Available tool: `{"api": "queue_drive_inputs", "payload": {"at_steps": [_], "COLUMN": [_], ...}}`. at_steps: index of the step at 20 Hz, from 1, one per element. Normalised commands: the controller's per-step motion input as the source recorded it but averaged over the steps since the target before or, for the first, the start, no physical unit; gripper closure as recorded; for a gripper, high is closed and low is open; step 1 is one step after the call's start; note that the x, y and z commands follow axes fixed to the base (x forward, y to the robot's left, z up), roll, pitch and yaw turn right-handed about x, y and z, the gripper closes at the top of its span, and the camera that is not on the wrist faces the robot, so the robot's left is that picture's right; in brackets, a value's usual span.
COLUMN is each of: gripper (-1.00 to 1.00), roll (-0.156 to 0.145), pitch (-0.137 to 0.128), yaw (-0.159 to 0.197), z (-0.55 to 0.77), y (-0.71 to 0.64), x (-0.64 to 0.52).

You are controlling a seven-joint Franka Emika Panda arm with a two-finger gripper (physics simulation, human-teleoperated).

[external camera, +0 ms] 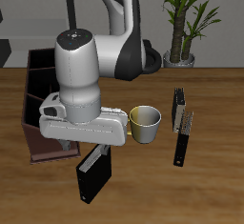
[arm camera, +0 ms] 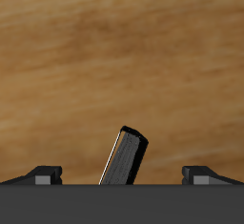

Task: Place the right black book into the right desk caddy's front compartment

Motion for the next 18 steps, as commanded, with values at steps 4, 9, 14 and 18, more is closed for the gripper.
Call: {"api": "queue_drive_inputs", "payload": {"at_steps": [4,9,14,18], "gripper": [-1.0,-1.0,-1.0,-1.0], "roll": [0.0,-0.022,-0.008,-0.027], "pitch": [0.011,-0.004,-0.029,-0.039], "yaw": [-0.037,-0.036,-0.007,0.0], "z": [-0.25,-0.21,-0.18,-0.1], "y": [-0.03,-0.13,0.04,0.16], "x": [0.01,-0.09,-0.12,-0.08]}}
